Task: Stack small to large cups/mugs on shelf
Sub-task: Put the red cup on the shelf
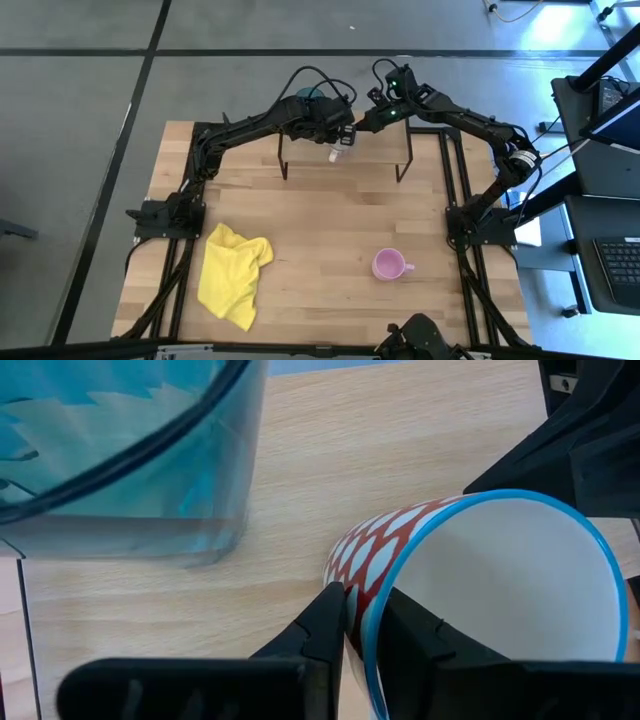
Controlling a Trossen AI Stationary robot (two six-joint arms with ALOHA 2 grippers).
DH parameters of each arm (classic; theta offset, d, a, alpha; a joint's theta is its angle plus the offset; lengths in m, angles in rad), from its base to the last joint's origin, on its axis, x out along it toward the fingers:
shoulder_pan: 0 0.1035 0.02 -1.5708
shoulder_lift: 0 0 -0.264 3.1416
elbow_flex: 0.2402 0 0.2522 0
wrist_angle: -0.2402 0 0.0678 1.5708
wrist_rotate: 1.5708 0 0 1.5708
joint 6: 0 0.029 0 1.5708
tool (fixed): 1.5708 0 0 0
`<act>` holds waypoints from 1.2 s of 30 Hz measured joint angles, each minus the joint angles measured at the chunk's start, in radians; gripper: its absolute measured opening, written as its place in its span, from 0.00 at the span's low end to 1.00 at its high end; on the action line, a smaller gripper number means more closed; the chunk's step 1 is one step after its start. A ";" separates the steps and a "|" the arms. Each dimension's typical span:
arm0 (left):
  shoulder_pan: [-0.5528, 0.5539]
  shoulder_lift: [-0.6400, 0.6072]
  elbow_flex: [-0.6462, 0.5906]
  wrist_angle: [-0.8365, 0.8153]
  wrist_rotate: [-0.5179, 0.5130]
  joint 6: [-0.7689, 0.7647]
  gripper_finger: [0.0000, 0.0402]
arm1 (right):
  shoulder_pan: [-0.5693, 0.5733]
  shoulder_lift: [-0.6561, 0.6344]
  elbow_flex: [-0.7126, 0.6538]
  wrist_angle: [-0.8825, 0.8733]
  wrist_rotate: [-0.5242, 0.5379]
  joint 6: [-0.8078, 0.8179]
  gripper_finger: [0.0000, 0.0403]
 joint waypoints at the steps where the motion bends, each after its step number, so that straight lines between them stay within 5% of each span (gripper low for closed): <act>1: 0.000 0.000 0.000 0.000 0.000 0.000 0.11 | 0.000 0.000 0.000 0.000 0.000 0.000 0.01; 23: -0.005 0.000 0.000 0.006 -0.019 0.009 0.11 | 0.000 0.000 0.000 -0.001 0.000 0.017 0.01; 36: -0.005 0.000 0.001 0.011 -0.027 0.007 0.22 | 0.000 0.000 0.000 -0.006 -0.004 0.017 0.01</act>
